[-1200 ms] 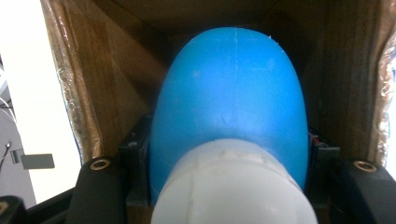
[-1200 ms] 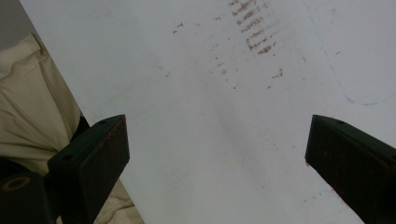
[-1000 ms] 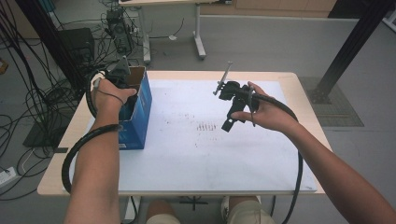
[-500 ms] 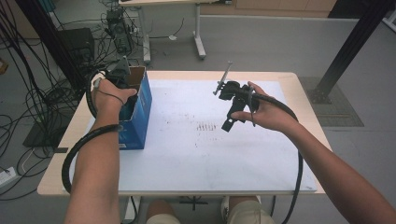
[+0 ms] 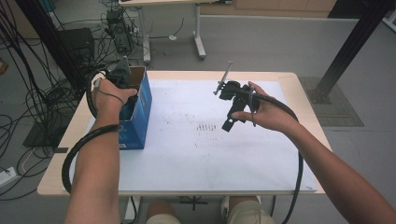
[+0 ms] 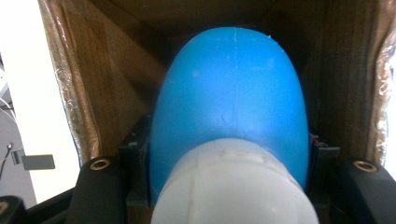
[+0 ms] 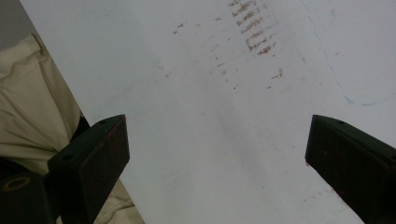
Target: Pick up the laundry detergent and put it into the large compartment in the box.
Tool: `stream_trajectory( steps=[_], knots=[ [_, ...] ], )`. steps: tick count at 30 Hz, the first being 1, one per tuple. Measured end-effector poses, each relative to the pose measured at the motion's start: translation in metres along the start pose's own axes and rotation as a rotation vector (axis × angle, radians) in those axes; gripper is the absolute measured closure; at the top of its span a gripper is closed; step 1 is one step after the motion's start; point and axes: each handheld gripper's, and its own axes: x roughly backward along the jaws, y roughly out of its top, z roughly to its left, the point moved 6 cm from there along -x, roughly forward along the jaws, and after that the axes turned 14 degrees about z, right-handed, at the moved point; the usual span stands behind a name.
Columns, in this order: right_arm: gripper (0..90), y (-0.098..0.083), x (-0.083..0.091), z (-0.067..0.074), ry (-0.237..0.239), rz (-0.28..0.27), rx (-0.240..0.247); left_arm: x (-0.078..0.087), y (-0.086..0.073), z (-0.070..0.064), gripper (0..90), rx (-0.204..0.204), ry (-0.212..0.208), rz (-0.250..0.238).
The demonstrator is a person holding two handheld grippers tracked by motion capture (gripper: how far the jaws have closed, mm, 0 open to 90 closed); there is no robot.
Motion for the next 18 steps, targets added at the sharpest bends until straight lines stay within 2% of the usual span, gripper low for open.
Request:
stream_trajectory(
  steps=[18],
  knots=[
    [6.3,-0.0005,-0.0010,-0.0004,0.002,-0.002,-0.002,0.0001,0.0005,-0.0001,37.0,-0.003,-0.001,0.002]
  ],
)
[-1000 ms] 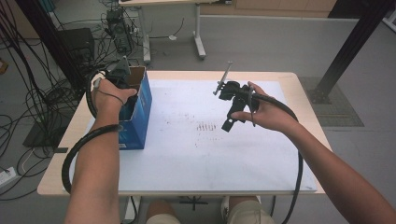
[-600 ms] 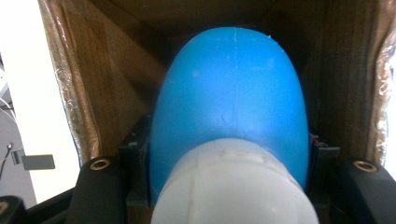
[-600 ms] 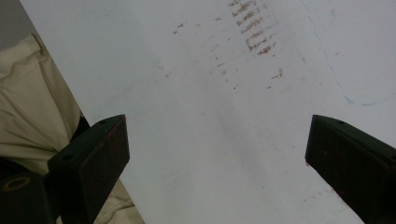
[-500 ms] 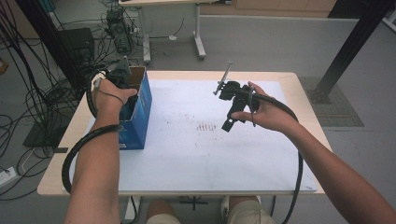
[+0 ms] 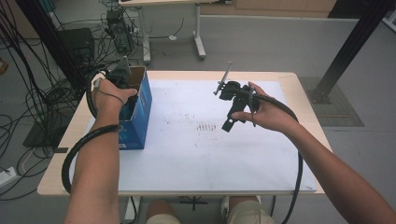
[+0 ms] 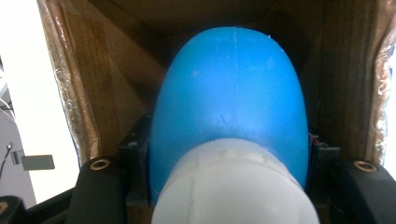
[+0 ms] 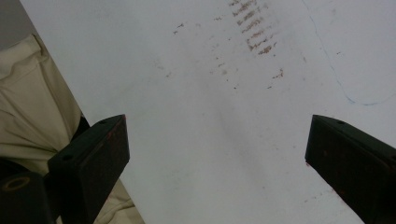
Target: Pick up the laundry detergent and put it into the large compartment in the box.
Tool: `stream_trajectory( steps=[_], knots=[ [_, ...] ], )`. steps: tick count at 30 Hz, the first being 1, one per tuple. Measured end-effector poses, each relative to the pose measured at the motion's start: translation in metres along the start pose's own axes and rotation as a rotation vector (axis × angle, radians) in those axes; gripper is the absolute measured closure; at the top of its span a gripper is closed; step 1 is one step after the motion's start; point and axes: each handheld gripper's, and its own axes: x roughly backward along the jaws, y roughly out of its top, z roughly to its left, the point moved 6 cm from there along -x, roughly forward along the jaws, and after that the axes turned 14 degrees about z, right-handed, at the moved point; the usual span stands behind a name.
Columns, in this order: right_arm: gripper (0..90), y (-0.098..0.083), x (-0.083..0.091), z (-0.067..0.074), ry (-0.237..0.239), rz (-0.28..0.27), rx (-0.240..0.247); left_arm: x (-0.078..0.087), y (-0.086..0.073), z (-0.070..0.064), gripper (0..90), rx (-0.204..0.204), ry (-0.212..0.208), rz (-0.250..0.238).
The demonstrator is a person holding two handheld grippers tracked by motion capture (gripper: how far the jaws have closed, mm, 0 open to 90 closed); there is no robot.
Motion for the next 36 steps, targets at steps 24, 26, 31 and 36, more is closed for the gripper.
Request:
stream_trajectory(
  steps=[24,26,31,36],
  knots=[
    [6.3,0.0012,0.0010,0.0014,-0.004,0.002,0.004,-0.0002,-0.0011,0.0039,36.8,-0.002,-0.022,-0.006],
    [6.3,0.0012,0.0004,0.0015,0.000,-0.001,0.000,-0.0004,-0.0016,0.0052,36.7,-0.001,-0.031,-0.008],
    [6.3,0.0018,-0.0001,0.0019,0.002,0.002,0.000,-0.0003,-0.0023,0.0063,36.2,-0.007,-0.046,-0.008],
    [6.3,0.0008,0.0009,0.0030,-0.002,-0.006,0.006,0.0007,-0.0034,0.0065,33.5,-0.009,-0.042,-0.010]
  ],
)
